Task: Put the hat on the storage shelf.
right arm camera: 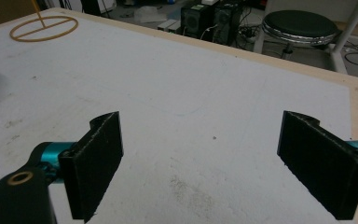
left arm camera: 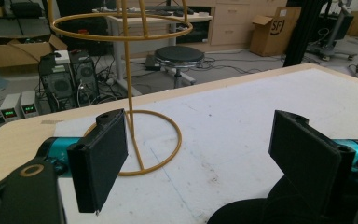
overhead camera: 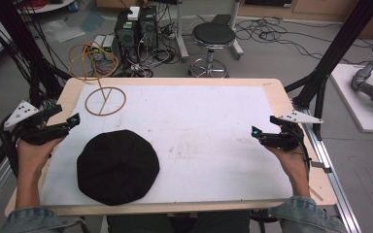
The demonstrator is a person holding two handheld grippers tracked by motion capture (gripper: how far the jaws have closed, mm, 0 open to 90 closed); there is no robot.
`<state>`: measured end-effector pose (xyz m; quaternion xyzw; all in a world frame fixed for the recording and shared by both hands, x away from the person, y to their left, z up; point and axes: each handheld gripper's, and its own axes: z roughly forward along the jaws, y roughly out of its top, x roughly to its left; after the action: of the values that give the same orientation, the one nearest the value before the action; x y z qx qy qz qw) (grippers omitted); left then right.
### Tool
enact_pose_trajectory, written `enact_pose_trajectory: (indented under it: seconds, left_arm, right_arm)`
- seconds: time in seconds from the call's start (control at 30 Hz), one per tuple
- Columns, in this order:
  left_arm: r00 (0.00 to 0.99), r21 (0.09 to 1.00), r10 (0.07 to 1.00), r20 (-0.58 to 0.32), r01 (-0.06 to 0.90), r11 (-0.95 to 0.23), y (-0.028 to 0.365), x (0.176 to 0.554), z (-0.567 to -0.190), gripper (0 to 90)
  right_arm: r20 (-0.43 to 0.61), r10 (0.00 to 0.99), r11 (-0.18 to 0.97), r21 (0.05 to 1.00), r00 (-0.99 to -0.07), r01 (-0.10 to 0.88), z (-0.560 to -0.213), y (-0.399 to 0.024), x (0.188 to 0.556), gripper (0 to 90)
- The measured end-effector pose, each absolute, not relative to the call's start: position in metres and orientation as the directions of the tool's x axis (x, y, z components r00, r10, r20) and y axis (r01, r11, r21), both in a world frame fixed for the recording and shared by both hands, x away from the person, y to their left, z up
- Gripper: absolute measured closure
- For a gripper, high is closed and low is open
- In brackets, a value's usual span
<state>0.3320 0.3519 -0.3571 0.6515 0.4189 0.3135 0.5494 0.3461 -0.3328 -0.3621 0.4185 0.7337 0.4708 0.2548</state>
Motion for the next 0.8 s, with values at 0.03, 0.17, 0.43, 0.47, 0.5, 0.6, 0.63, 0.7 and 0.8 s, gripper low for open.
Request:
enact_pose_trajectory:
  seconds: [0.03,0.17,0.43,0.47,0.5,0.6,0.63,0.7,0.8]
  left_arm:
    - [0.451,0.978,0.891,-0.051,0.202,-0.046,0.3517,0.3322,-0.3573,19.6]
    - [0.455,0.977,0.889,-0.049,0.205,-0.051,0.3507,0.3326,-0.3577,19.6]
    - [0.468,0.979,0.883,-0.041,0.194,-0.057,0.3509,0.3283,-0.3558,19.6]
    - [0.47,0.98,0.882,-0.042,0.192,-0.055,0.3512,0.3277,-0.3556,19.6]
    - [0.47,0.98,0.881,-0.042,0.19,-0.055,0.3517,0.3273,-0.3552,19.6]
    - [0.476,0.981,0.879,-0.042,0.184,-0.053,0.3522,0.3265,-0.3546,19.6]
    - [0.477,0.981,0.878,-0.041,0.185,-0.055,0.352,0.3266,-0.3545,19.6]
    - [0.481,0.981,0.876,-0.036,0.184,-0.06,0.3512,0.3267,-0.3544,19.6]
    - [0.488,0.981,0.872,-0.034,0.184,-0.065,0.3489,0.3268,-0.3539,19.6]
  right_arm:
    - [0.016,0.852,0.21,0.905,-0.524,0.37,-0.3622,-0.3323,0.3467,14.0]
    - [0.018,0.851,0.214,0.9,-0.525,0.378,-0.3629,-0.3308,0.3472,14.0]
    - [0.016,0.852,0.213,0.903,-0.524,0.374,-0.3614,-0.33,0.3474,14.0]
    - [0.019,0.85,0.212,0.902,-0.526,0.376,-0.361,-0.3291,0.3475,14.0]
    - [0.016,0.85,0.214,0.903,-0.527,0.373,-0.3606,-0.3283,0.3478,14.0]
    - [0.014,0.847,0.218,0.902,-0.531,0.373,-0.3604,-0.3264,0.3479,14.0]
    - [0.012,0.846,0.222,0.901,-0.532,0.373,-0.3605,-0.3263,0.348,14.0]
    - [0.008,0.847,0.224,0.902,-0.532,0.37,-0.3607,-0.3269,0.3483,14.0]
    - [0.012,0.847,0.22,0.903,-0.531,0.37,-0.3605,-0.3283,0.3482,14.0]
